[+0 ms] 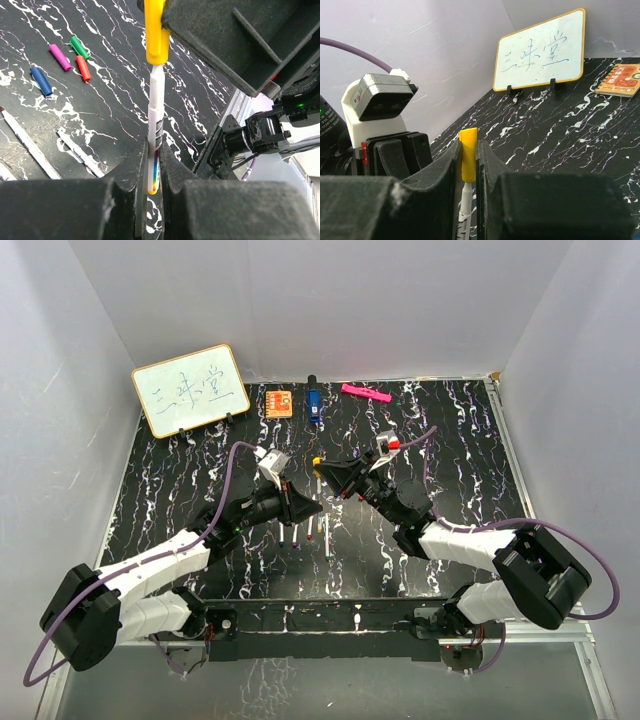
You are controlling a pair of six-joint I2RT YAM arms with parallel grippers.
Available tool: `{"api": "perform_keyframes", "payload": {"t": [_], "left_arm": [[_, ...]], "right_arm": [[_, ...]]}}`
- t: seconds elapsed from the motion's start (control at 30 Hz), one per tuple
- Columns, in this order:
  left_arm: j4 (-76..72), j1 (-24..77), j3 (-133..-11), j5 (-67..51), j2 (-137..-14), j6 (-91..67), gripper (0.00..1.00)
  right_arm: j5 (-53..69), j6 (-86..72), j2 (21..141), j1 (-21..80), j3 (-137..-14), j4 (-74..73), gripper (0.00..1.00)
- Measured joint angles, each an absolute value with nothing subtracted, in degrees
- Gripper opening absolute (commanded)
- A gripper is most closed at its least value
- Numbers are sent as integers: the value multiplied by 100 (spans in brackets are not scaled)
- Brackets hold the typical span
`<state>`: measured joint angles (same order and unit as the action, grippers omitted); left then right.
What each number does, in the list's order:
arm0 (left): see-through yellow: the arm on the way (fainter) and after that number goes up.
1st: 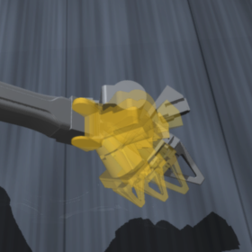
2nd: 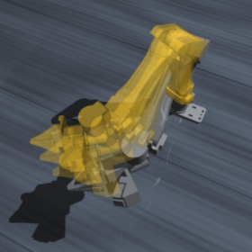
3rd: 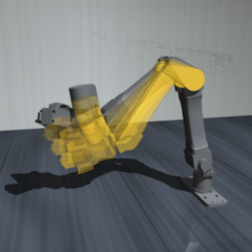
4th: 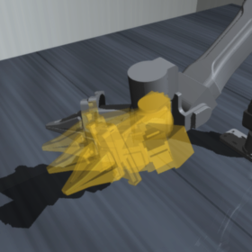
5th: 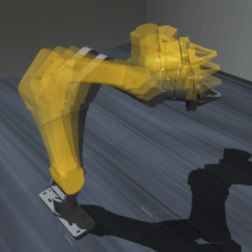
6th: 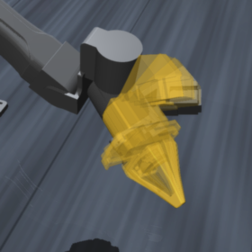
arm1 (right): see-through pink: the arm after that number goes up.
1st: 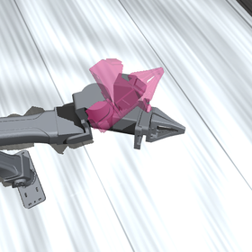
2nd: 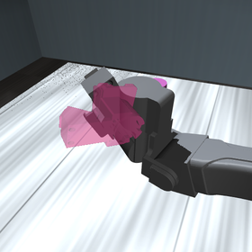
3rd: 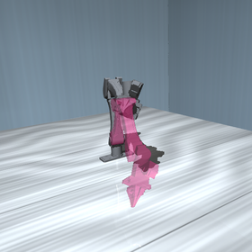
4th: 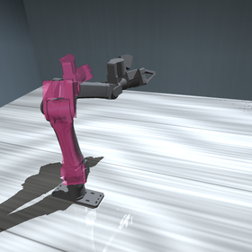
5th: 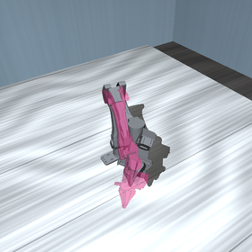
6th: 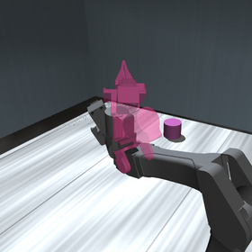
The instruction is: Insert the pens into the pen caps
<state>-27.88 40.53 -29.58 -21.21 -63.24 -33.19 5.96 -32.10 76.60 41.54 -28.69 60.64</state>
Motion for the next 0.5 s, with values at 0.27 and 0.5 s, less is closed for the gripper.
{"api": "perform_keyframes", "payload": {"t": [0.27,0.5], "left_arm": [[-2790,4062,-2958,-1984,-6322,-3319,0],[-2834,4064,-2958,-1916,-6289,-3319,0]], "right_arm": [[596,-3210,7664,4189,-2869,6060,0],[596,-3214,7664,4200,-2869,6023,0]]}}
